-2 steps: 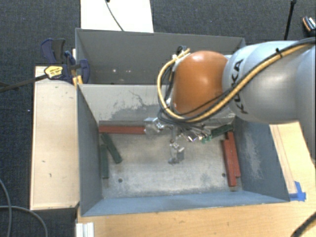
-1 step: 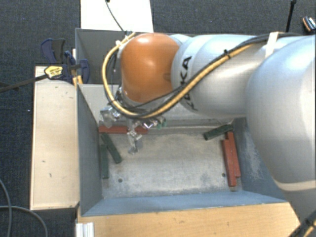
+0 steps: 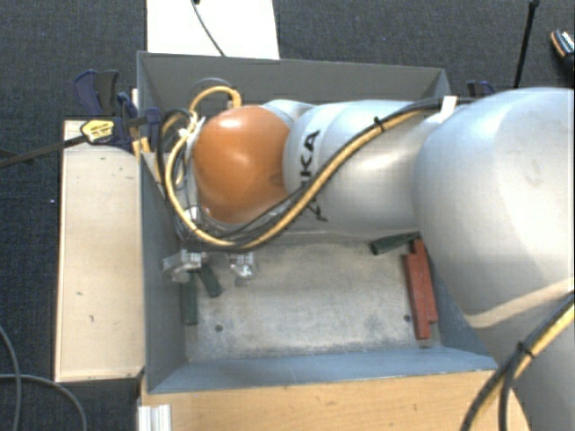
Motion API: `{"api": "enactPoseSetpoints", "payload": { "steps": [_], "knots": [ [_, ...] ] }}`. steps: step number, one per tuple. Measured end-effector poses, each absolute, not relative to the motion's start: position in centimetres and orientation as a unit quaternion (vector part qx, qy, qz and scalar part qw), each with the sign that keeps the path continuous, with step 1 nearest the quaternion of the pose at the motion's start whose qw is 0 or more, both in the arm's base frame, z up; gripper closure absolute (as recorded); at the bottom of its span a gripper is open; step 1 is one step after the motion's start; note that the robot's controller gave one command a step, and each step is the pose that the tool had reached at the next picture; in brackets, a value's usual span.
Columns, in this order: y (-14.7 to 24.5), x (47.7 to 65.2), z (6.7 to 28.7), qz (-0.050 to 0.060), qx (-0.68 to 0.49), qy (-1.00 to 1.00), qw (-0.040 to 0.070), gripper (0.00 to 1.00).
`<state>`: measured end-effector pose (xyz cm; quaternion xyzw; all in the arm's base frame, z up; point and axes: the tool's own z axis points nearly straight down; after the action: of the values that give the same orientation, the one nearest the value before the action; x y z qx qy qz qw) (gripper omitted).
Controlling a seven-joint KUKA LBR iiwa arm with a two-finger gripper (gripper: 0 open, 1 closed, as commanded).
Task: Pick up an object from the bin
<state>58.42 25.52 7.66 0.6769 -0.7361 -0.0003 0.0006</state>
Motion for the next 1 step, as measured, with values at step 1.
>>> {"api": "enactPoseSetpoints", "payload": {
  "steps": [1],
  "knots": [
    [25.32, 59.17, 7.05, 0.000, 0.781, -0.625, -0.002, 0.00]
  ]
}}
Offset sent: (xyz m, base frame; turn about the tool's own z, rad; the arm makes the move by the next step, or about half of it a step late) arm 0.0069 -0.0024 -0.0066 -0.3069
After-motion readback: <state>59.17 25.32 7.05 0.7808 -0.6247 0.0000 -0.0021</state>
